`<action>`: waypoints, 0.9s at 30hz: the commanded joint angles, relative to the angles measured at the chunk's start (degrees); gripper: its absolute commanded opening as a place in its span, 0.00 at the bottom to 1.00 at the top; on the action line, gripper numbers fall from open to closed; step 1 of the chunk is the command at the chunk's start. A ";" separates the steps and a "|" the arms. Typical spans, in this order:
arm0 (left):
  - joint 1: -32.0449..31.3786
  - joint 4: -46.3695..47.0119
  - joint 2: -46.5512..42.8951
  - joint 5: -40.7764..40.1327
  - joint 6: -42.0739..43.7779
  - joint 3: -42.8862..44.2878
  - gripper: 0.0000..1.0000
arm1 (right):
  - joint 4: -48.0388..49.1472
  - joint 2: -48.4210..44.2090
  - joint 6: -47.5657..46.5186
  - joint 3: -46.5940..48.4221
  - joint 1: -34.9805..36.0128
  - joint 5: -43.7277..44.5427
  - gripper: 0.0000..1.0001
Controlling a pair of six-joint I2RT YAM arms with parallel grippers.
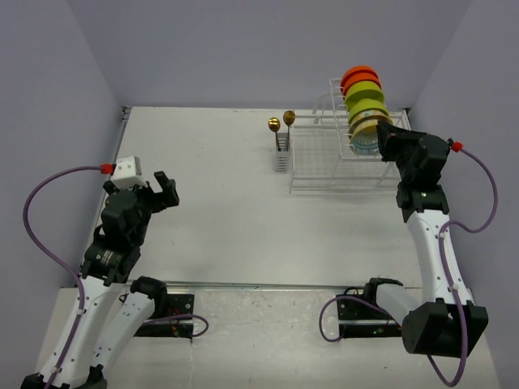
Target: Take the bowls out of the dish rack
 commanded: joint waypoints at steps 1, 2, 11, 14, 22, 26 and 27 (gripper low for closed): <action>0.54 1.54 -0.61 -1.21 0.15 0.05 1.00 | -0.60 -0.55 1.67 -0.20 -0.28 2.15 0.14; 0.54 1.54 -0.70 -1.12 0.15 0.05 1.00 | -0.60 -0.46 1.76 -0.29 -0.28 2.15 0.13; 0.54 1.54 -0.88 -1.47 0.15 0.05 1.00 | -0.52 -0.90 2.91 -0.72 -0.28 1.89 0.01; 0.46 1.45 -1.05 -1.73 0.15 0.05 1.00 | 0.18 -1.43 3.08 -1.16 -0.28 1.80 0.00; 0.45 1.54 -1.49 -1.73 0.07 0.05 1.00 | 7.65 -3.27 3.43 -4.50 -0.28 1.27 0.00; 0.54 1.54 -1.66 -1.73 0.07 0.05 1.00 | 11.70 -4.24 3.17 -6.00 -0.28 1.19 0.00; 0.54 1.54 -1.67 -1.73 0.07 0.05 1.00 | 13.09 -4.50 3.17 -6.17 -0.28 0.92 0.00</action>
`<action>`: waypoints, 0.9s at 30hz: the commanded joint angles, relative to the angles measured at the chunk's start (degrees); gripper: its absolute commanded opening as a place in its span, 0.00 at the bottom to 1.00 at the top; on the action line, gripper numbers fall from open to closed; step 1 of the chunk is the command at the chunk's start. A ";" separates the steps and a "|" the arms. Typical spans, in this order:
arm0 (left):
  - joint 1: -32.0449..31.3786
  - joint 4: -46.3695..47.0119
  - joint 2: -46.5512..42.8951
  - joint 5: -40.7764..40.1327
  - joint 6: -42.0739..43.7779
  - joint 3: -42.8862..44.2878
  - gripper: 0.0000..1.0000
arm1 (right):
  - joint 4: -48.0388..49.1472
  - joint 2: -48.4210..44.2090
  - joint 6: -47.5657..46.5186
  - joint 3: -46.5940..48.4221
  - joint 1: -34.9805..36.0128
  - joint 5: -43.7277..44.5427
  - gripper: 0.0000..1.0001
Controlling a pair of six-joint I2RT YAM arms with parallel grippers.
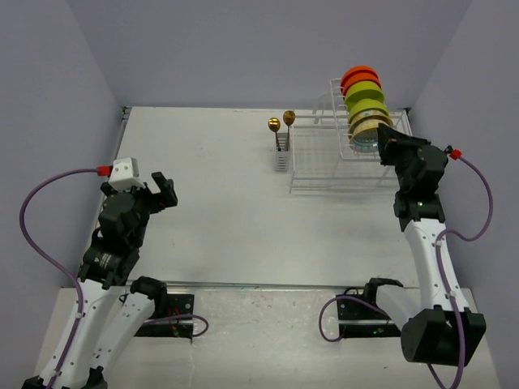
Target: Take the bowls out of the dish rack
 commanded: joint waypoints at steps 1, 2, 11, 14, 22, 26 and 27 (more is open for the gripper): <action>0.54 1.54 -0.46 -0.90 0.07 0.05 1.00 | 7.18 -1.44 0.24 -1.10 -0.28 0.75 0.00; 0.46 1.54 -0.46 -0.82 0.07 0.05 1.00 | 7.62 -1.53 0.59 -1.37 -0.28 0.57 0.00; 0.54 1.80 -0.82 -0.38 0.07 -0.04 1.00 | 14.13 -2.85 3.05 -3.57 -0.28 -0.31 0.00; 0.46 1.80 -0.81 -0.29 -0.02 -0.04 1.00 | 14.66 -3.55 3.58 -3.57 -0.28 -0.57 0.00; 0.45 1.89 -1.08 -0.11 0.15 -0.13 1.00 | 16.42 -4.96 4.63 -4.27 -0.20 -0.57 0.00; 0.46 1.98 -0.99 -0.20 0.15 -0.13 1.00 | 15.46 -6.10 4.63 -3.83 -0.28 -0.57 0.00; 0.54 1.98 -0.99 -0.29 0.15 -0.13 1.00 | 15.28 -6.71 4.63 -3.74 -0.20 -0.48 0.00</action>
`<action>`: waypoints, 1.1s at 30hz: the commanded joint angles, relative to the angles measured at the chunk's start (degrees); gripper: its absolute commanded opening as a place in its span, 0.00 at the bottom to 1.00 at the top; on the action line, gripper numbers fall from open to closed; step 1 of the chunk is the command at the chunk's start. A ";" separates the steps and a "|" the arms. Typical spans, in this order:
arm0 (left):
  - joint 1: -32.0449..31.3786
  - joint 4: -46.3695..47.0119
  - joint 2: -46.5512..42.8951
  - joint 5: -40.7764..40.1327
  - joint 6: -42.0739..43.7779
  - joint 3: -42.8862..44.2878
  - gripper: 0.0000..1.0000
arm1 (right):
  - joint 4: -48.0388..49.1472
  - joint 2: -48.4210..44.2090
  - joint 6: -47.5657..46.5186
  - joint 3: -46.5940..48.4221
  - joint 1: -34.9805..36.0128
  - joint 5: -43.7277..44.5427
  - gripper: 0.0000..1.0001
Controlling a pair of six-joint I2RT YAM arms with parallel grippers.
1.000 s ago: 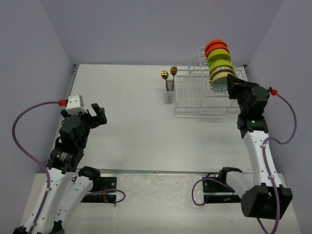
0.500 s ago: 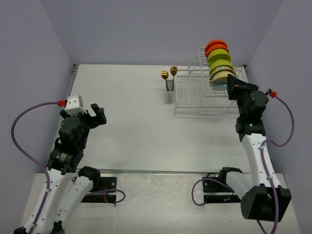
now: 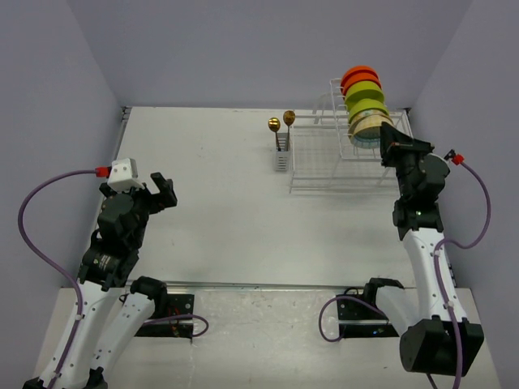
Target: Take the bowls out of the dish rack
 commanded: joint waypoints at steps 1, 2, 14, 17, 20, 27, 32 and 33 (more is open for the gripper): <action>0.54 1.89 -0.29 -0.14 0.15 -0.13 1.00 | 6.29 -3.29 2.01 1.30 -0.28 -0.07 0.00; 0.54 1.89 -0.20 -0.22 0.15 -0.13 1.00 | 5.42 -3.55 2.01 1.48 -0.28 -0.07 0.00; 0.54 1.80 -0.29 -0.31 0.15 -0.13 1.00 | -2.23 -4.87 0.69 4.38 -0.28 -1.91 0.00; 0.46 1.80 -0.38 -0.40 0.15 -0.13 1.00 | -3.90 -5.57 0.08 5.35 -0.28 -2.70 0.00; 0.46 1.80 -0.29 -0.49 0.15 -0.13 1.00 | -8.29 -6.45 -2.46 7.98 -0.28 -3.41 0.00; 0.46 1.71 -0.29 -0.66 0.15 -0.04 1.00 | -10.94 -9.53 -4.05 8.78 -0.28 -3.49 0.00; 0.54 1.71 -0.29 -0.66 0.15 -0.04 1.00 | -10.59 -9.36 -6.50 9.83 -0.28 -6.30 0.00; 0.46 1.71 -0.29 -0.66 0.15 -0.04 1.00 | -10.85 -9.09 -7.56 11.05 -0.28 -7.35 0.00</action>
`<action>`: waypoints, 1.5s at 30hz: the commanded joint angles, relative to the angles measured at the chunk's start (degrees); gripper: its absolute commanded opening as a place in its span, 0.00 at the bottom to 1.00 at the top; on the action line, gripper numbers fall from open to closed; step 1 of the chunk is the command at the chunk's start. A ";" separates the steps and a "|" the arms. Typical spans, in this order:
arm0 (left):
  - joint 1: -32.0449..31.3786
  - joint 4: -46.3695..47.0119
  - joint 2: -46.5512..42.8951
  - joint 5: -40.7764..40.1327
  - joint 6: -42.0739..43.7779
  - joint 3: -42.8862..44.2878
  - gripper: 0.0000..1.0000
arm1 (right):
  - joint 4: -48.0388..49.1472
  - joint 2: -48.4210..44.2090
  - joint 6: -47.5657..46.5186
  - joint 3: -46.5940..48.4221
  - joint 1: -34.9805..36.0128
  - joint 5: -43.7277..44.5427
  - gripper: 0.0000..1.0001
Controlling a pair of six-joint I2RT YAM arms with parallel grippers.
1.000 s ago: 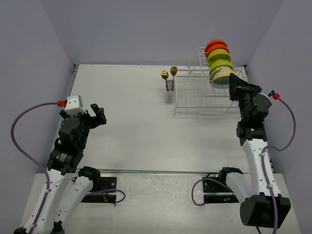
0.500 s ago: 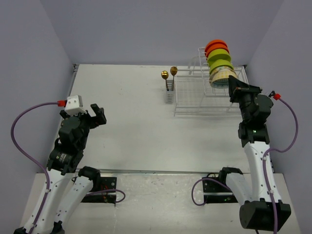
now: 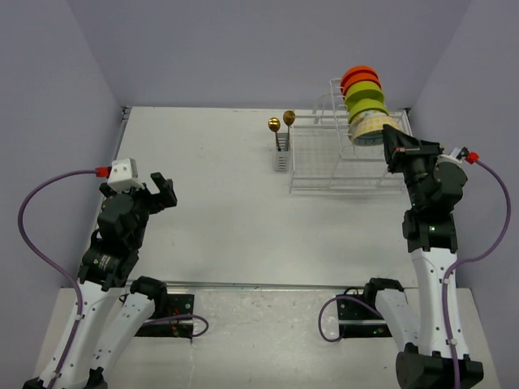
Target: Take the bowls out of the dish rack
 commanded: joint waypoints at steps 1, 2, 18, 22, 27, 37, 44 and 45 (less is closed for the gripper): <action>0.54 1.80 -0.20 -0.73 0.15 -0.04 1.00 | 2.90 0.13 -3.96 5.11 -0.20 -4.69 0.00; 0.54 1.71 -0.29 -0.73 0.15 -0.04 1.00 | 2.81 0.83 -7.01 5.90 0.33 -6.10 0.00; 2.03 0.92 -0.29 -3.98 -0.46 0.40 1.00 | -27.06 30.08 -67.32 39.64 42.41 4.67 0.00; 2.91 0.31 -0.73 -6.61 -1.34 0.75 1.00 | -29.45 42.20 -73.57 43.00 50.33 13.83 0.00; 3.00 -0.31 -1.17 -8.64 -1.87 0.75 1.00 | -28.92 53.46 -74.28 44.32 54.91 15.67 0.00; 3.00 -0.39 -1.08 -8.90 -1.95 0.93 1.00 | -26.62 70.35 -77.09 45.27 63.69 33.78 0.00; 3.00 -0.48 -1.17 -9.25 -1.95 0.84 1.00 | -29.09 79.49 -73.85 48.45 68.80 37.84 0.00; 3.00 -0.48 -1.17 -9.17 -1.95 0.75 1.00 | -29.88 79.94 -72.54 48.89 69.06 37.49 0.01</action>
